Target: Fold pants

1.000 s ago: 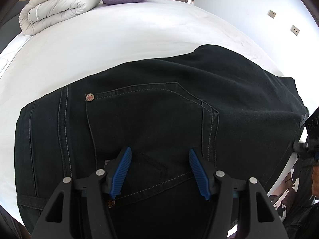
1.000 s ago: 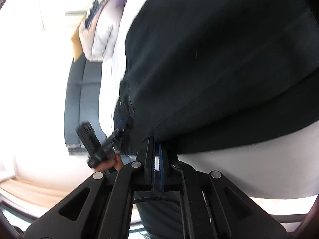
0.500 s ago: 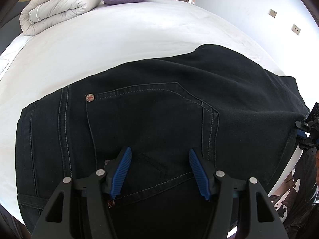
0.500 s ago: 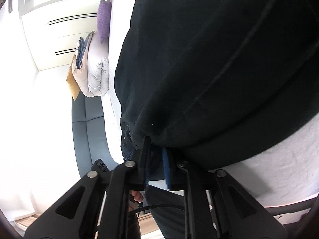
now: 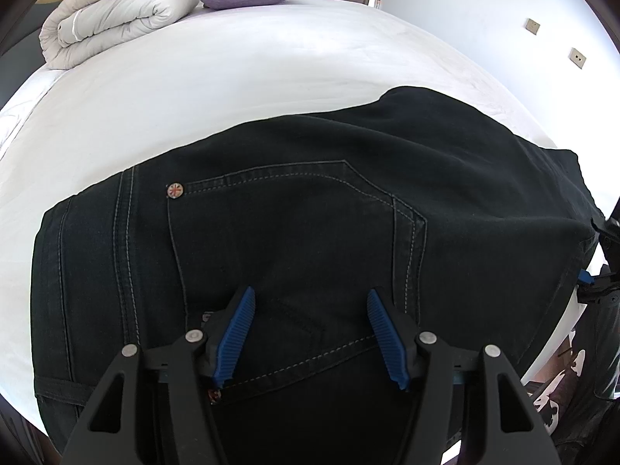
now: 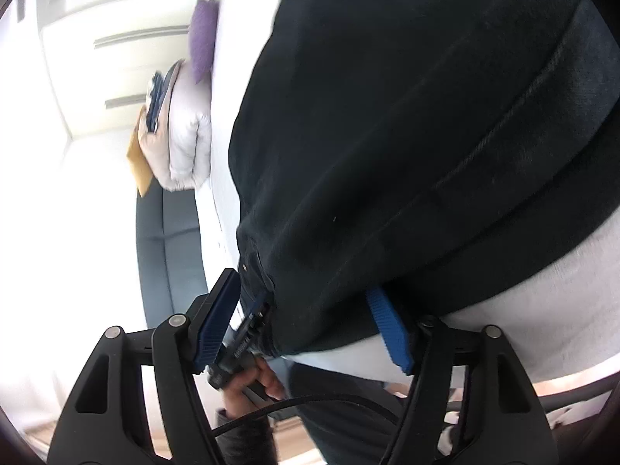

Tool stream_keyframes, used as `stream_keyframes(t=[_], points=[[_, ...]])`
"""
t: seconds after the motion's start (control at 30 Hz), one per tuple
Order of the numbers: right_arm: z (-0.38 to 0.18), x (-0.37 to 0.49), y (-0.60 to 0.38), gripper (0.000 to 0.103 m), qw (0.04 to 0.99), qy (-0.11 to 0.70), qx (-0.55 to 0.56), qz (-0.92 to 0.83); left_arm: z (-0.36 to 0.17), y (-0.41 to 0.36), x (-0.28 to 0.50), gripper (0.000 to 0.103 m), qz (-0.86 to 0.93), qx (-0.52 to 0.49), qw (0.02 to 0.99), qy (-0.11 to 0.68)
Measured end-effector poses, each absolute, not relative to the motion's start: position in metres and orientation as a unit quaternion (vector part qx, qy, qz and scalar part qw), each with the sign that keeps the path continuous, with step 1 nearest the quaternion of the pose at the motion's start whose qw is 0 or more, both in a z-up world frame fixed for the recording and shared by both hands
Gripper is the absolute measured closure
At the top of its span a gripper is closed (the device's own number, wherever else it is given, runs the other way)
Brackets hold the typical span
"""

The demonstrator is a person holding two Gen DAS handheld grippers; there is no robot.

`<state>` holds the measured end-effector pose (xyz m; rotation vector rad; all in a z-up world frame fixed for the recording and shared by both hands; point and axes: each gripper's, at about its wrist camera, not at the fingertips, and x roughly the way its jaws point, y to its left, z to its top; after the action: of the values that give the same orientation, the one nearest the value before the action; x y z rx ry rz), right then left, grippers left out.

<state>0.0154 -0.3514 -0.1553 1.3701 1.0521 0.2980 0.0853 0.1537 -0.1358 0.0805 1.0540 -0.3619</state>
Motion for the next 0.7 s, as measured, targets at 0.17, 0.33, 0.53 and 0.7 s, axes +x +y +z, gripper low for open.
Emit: stream_keyframes(t=[0.17, 0.33, 0.53, 0.7], points=[[-0.165, 0.004, -0.355, 0.054, 0.598, 0.464, 0.643, 0.116, -0.136, 0.154, 0.085, 0.040, -0.173, 0.040, 0.848, 0.500], [-0.175, 0.004, -0.354, 0.054, 0.585, 0.450, 0.665, 0.112, -0.137, 0.154, 0.085, 0.040, -0.172, 0.038, 0.849, 0.499], [-0.181, 0.018, -0.325, 0.054, 0.579, 0.462, 0.653, 0.157, -0.137, 0.151, 0.085, 0.038, -0.169, 0.041, 0.849, 0.499], [-0.187, 0.022, -0.328, 0.070, 0.569, 0.447, 0.666, 0.180, -0.137, 0.151, 0.083, 0.038, -0.171, 0.039, 0.850, 0.497]])
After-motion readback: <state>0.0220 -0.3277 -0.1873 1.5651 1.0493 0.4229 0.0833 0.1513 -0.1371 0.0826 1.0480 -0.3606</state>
